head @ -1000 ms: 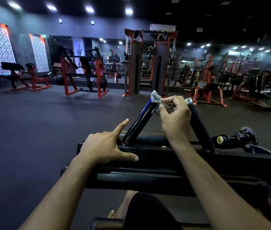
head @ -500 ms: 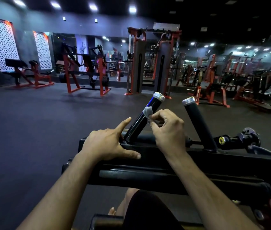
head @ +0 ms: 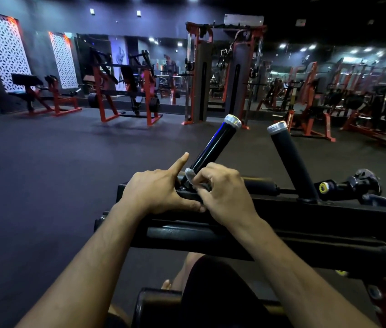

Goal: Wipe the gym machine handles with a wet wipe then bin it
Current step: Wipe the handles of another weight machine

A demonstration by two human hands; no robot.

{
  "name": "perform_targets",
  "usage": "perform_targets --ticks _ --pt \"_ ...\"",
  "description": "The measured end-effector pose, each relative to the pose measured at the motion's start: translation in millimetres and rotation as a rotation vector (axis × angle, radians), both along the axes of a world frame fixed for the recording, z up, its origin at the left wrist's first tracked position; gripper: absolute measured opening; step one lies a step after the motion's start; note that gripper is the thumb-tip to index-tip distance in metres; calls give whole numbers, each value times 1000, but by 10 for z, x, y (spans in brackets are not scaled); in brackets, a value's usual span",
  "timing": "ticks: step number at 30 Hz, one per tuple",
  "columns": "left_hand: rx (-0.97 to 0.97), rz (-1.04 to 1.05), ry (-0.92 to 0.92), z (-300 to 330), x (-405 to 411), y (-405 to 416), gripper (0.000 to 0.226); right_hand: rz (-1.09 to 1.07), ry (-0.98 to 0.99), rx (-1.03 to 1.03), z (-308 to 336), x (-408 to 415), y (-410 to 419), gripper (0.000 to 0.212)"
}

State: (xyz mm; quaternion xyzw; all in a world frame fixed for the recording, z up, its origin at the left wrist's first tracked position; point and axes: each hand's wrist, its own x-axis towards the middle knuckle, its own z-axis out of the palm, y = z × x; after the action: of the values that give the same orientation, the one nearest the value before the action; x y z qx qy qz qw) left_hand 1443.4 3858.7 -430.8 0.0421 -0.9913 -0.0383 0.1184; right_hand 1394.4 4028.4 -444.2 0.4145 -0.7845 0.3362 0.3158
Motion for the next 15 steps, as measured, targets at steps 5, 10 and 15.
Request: perform_targets --ticks 5,10,15 --pt "4 16 -30 33 14 17 130 169 -30 113 144 -62 184 11" --pt "-23 36 -27 13 -8 14 130 -38 124 -120 329 -240 215 22" --pt "-18 18 36 -14 0 20 107 -37 192 74 75 52 -55 10"
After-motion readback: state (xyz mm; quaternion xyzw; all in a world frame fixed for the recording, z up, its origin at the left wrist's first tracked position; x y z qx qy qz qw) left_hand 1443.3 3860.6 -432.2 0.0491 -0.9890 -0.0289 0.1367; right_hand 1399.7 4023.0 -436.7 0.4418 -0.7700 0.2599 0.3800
